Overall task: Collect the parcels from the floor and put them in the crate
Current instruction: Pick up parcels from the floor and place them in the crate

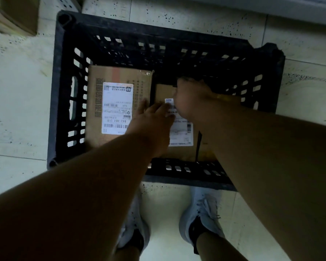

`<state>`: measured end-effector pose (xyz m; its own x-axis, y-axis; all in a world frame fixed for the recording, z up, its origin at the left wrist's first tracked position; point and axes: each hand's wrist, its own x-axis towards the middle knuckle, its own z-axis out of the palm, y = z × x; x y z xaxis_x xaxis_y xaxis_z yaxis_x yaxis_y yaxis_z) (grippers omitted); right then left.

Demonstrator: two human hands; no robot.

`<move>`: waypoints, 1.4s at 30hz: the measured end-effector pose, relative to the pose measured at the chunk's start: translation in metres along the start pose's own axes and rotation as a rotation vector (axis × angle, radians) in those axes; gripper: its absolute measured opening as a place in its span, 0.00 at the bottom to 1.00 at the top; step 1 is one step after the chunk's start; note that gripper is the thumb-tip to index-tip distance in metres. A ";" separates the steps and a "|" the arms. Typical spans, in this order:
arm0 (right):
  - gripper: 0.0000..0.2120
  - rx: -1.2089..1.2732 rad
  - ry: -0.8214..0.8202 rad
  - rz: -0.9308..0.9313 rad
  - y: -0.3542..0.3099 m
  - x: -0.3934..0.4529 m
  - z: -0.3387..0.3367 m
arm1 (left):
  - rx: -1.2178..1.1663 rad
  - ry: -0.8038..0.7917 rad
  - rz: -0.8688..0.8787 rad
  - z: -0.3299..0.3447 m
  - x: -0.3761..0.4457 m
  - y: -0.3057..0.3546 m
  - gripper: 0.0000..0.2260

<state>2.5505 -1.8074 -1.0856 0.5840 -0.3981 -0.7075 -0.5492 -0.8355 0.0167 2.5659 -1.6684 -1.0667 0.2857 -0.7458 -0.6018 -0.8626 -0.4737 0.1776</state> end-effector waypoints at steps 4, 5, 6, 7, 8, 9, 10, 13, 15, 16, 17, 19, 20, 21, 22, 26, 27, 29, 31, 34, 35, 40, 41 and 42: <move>0.28 0.155 0.175 -0.070 0.006 -0.064 -0.001 | -0.241 0.132 -0.122 -0.037 -0.029 0.003 0.27; 0.28 0.155 0.187 -0.074 0.007 -0.083 -0.004 | -0.257 0.155 -0.149 -0.049 -0.041 0.007 0.26; 0.27 0.153 0.186 -0.065 0.008 -0.101 -0.008 | -0.259 0.170 -0.164 -0.060 -0.053 0.012 0.25; 0.26 0.157 0.182 -0.049 0.010 -0.118 -0.015 | -0.256 0.183 -0.169 -0.071 -0.066 0.017 0.25; 0.25 0.173 0.179 -0.030 0.012 -0.136 -0.025 | -0.256 0.196 -0.172 -0.083 -0.079 0.021 0.25; 0.24 0.188 0.190 -0.018 0.016 -0.154 -0.036 | -0.261 0.207 -0.182 -0.098 -0.093 0.025 0.25; 0.23 0.196 0.219 -0.018 0.019 -0.172 -0.049 | -0.264 0.218 -0.203 -0.112 -0.107 0.027 0.25; 0.21 0.207 0.302 -0.020 0.026 -0.227 -0.089 | -0.243 0.245 -0.217 -0.154 -0.153 0.036 0.24; 0.21 0.236 0.325 -0.005 0.030 -0.260 -0.110 | -0.215 0.247 -0.185 -0.177 -0.181 0.046 0.24; 0.21 0.254 0.335 0.013 0.032 -0.277 -0.120 | -0.205 0.249 -0.166 -0.187 -0.192 0.051 0.24; 0.20 0.273 0.347 0.036 0.033 -0.292 -0.129 | -0.194 0.254 -0.145 -0.197 -0.203 0.056 0.24; 0.19 0.329 0.384 0.091 0.034 -0.320 -0.143 | -0.177 0.272 -0.107 -0.216 -0.222 0.066 0.24; 0.19 0.363 0.404 0.121 0.034 -0.333 -0.147 | -0.175 0.286 -0.088 -0.223 -0.230 0.072 0.24; 0.18 0.395 0.423 0.147 0.035 -0.344 -0.149 | -0.177 0.301 -0.072 -0.229 -0.237 0.077 0.24; 0.18 0.420 0.440 0.167 0.035 -0.354 -0.148 | -0.180 0.317 -0.058 -0.233 -0.244 0.082 0.23; 0.21 0.532 0.510 0.249 0.047 -0.381 -0.132 | -0.197 0.352 -0.012 -0.240 -0.255 0.109 0.23; 0.22 0.561 0.528 0.279 0.052 -0.385 -0.126 | -0.194 0.353 -0.003 -0.238 -0.253 0.116 0.23; 0.23 0.604 0.563 0.329 0.065 -0.391 -0.112 | -0.184 0.366 0.018 -0.232 -0.247 0.134 0.23; 0.24 0.633 0.574 0.369 0.084 -0.398 -0.093 | -0.181 0.378 0.037 -0.225 -0.236 0.158 0.22; 0.26 0.662 0.575 0.422 0.126 -0.419 -0.061 | -0.197 0.384 0.093 -0.219 -0.221 0.211 0.24; 0.27 0.671 0.585 0.444 0.144 -0.428 -0.052 | -0.199 0.384 0.112 -0.218 -0.217 0.233 0.24; 0.28 0.743 0.637 0.636 0.252 -0.494 -0.015 | -0.149 0.368 0.268 -0.223 -0.208 0.364 0.23; 0.28 0.759 0.637 0.680 0.275 -0.509 -0.008 | -0.127 0.367 0.315 -0.225 -0.208 0.391 0.23; 0.28 0.776 0.636 0.726 0.296 -0.523 -0.002 | -0.106 0.365 0.353 -0.227 -0.208 0.417 0.24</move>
<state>2.0834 -1.8467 -0.7094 0.0643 -0.9695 -0.2366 -0.9490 0.0139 -0.3148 2.2416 -1.8171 -0.6913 0.1285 -0.9746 -0.1836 -0.8911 -0.1947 0.4099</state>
